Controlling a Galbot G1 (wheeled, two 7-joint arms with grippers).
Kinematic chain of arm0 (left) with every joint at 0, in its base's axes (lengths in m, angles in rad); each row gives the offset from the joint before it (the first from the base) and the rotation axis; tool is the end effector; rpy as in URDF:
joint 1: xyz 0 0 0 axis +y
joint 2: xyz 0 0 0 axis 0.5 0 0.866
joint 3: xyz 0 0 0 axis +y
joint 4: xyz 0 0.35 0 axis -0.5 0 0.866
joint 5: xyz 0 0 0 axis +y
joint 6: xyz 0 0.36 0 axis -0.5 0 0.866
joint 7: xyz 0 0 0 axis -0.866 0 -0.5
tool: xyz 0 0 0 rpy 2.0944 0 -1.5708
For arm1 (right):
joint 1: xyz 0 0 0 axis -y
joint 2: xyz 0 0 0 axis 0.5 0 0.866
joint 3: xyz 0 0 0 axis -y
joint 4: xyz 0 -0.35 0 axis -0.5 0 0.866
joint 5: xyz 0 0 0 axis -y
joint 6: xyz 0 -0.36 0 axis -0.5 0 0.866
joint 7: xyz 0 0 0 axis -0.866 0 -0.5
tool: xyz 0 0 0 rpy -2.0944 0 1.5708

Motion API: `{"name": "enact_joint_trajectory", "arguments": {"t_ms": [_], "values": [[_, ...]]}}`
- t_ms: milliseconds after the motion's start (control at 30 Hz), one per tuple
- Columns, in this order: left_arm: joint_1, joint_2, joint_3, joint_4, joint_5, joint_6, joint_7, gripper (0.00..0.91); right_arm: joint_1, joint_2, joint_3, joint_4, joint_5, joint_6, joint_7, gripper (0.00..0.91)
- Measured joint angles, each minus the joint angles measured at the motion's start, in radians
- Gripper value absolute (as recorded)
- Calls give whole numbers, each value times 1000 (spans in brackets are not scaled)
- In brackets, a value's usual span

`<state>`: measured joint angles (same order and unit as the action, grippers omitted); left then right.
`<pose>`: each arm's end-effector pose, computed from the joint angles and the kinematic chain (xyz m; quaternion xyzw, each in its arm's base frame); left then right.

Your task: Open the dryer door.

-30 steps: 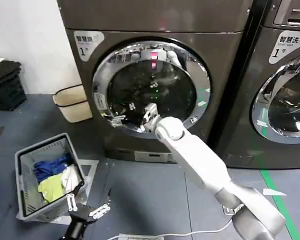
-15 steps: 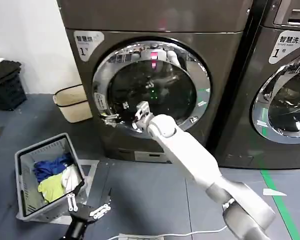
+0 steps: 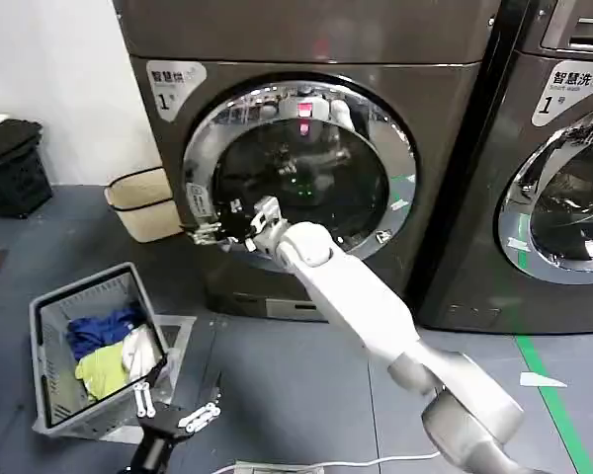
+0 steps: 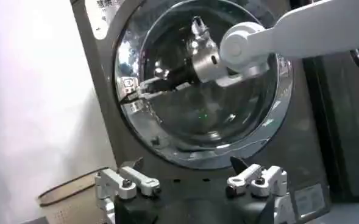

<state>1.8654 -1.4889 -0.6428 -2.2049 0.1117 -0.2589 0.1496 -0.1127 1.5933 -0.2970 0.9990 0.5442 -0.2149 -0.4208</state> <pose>0.0994 0.0456 -0.3014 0.0780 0.9882 0.1285 0.0287 0.5567 0.2337 -0.1547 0.5190 -0.8532 0.0441 0.0276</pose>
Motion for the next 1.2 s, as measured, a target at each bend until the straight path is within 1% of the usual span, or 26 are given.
{"name": "enact_joint_trajectory", "arguments": {"t_ms": [433, 600, 833, 1200], "values": [[0, -1, 4, 1, 1, 0, 0, 907, 2, -2, -18, -4, -16, 14, -83, 907], [1, 0, 2, 1, 1, 1, 0, 907, -1, -13, -32, 15, -14, 16, -108, 907], [5, 0, -18, 1, -2, 5, -1, 907, -12, -57, -67, 78, 41, 22, -144, 907], [46, -16, -99, -47, -88, 106, 1, 907, -43, -173, -139, 240, 139, 15, -168, 907]]}}
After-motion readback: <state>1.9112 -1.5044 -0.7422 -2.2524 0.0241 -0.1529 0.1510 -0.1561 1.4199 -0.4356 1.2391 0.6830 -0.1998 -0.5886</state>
